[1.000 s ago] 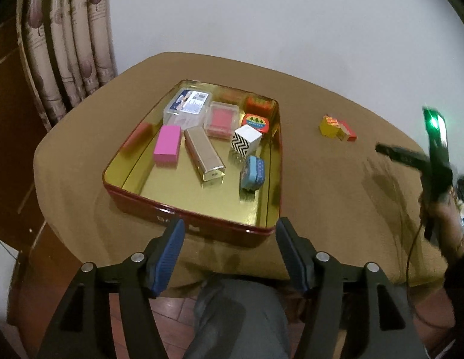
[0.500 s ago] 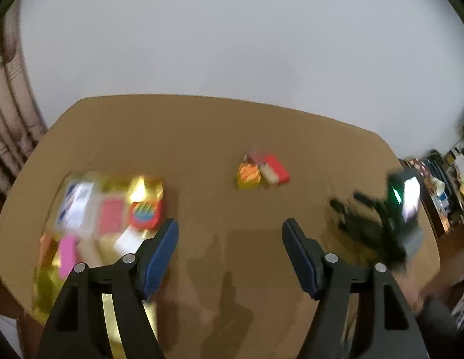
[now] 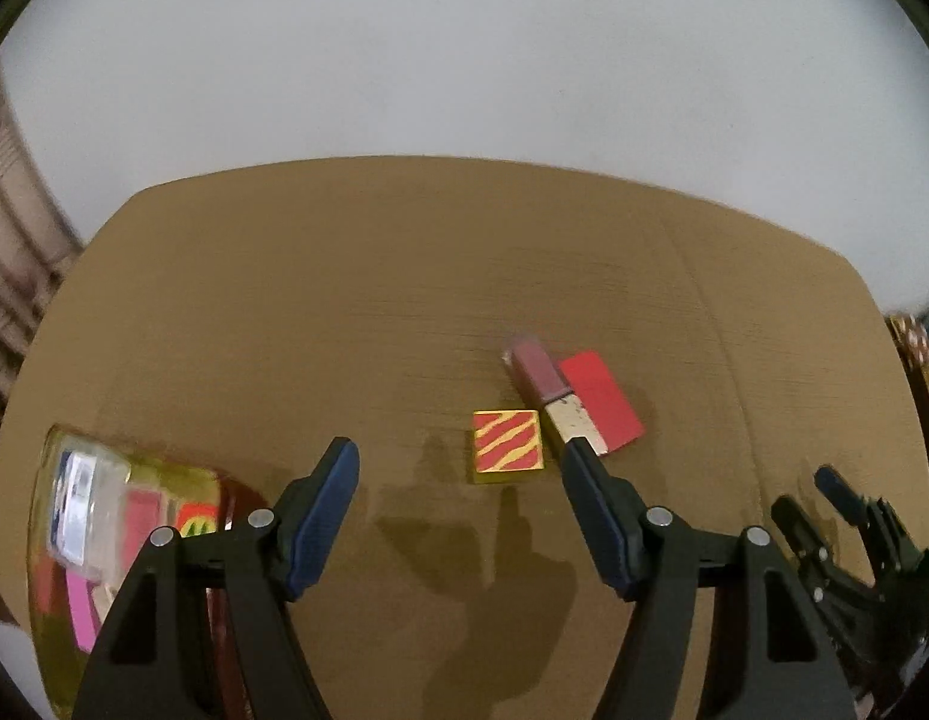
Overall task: Organize rigid objects
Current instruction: 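Move the right tool toward the red-and-yellow striped cube on the table, then grasp the striped cube with the right tool and drop it in the tin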
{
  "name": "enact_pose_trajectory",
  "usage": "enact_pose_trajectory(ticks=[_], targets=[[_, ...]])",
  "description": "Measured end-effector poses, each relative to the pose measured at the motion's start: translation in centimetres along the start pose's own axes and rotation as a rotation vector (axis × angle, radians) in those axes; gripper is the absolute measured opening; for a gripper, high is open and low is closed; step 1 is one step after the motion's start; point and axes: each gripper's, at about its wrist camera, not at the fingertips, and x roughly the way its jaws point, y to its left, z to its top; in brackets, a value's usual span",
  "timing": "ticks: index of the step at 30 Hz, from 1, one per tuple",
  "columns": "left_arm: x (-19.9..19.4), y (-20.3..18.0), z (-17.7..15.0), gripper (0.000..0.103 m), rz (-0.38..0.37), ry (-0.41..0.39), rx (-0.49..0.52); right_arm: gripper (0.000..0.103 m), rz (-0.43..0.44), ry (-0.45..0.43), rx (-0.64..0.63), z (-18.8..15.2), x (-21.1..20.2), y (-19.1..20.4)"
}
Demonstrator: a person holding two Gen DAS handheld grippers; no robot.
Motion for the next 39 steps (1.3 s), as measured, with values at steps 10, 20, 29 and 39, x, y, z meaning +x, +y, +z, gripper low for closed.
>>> enact_pose_trajectory(ticks=[10, 20, 29, 39], targets=[[-7.0, 4.8, -7.3, 0.069, 0.082, -0.107, -0.068, 0.065, 0.318, 0.006, -0.234, 4.8, -0.4, 8.6], [-10.3, 11.2, -15.6, 0.069, 0.073, -0.039, -0.105, 0.065, 0.374, 0.171, -0.567, 5.7, 5.7, 17.5], [-10.7, 11.5, -17.2, 0.07, 0.029, -0.013, -0.097, 0.065, 0.336, 0.32, -0.882, 6.8, 9.3, 19.3], [-10.1, 12.4, -17.5, 0.07, 0.038, 0.019, -0.136, 0.039, 0.344, 0.404, -0.965, 7.0, 10.4, 21.2]])
